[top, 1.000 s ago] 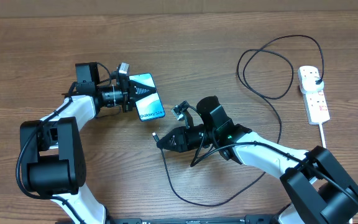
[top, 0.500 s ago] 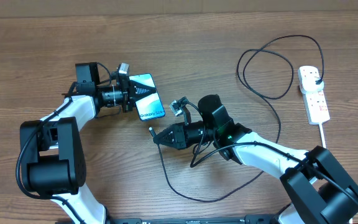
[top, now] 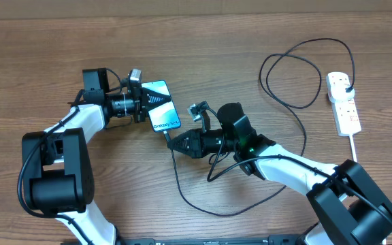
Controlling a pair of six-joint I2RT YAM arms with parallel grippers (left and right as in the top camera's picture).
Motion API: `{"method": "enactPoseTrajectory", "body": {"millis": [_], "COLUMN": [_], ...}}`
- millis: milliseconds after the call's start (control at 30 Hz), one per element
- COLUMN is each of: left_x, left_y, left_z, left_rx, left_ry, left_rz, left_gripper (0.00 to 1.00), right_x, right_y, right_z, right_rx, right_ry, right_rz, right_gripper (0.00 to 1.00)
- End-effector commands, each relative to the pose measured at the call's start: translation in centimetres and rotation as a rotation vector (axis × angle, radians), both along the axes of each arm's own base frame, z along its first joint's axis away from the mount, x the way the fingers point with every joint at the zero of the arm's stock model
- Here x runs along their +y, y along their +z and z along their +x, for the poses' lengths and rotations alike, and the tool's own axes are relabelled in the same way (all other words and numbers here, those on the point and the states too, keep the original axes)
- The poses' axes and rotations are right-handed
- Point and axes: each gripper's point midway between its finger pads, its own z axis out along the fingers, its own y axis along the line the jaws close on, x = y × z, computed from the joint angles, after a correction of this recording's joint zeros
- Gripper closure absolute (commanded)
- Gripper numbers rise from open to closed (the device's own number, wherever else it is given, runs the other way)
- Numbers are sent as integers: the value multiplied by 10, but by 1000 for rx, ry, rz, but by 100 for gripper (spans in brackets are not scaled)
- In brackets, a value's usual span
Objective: Plug charger to phone and switch on socket
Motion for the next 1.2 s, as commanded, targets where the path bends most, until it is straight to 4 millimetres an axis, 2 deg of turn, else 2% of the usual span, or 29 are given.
{"method": "enactPoseTrajectory", "body": {"millis": [0, 267, 1167], "left_x": [-2, -2, -2], "left_y": [16, 16, 16], "left_z": [-1, -1, -1], "left_rx": [-34, -33, -29], "left_ry": [-16, -16, -15], "left_rz": [-21, -21, -22], "left_gripper": [96, 96, 96], "right_x": [0, 0, -7], "right_y": [9, 8, 1], "right_z": [1, -1, 17], "right_rx": [-18, 77, 104], "right_ry": [-7, -28, -138], "right_rz": [13, 17, -12], "right_gripper": [96, 96, 96]}}
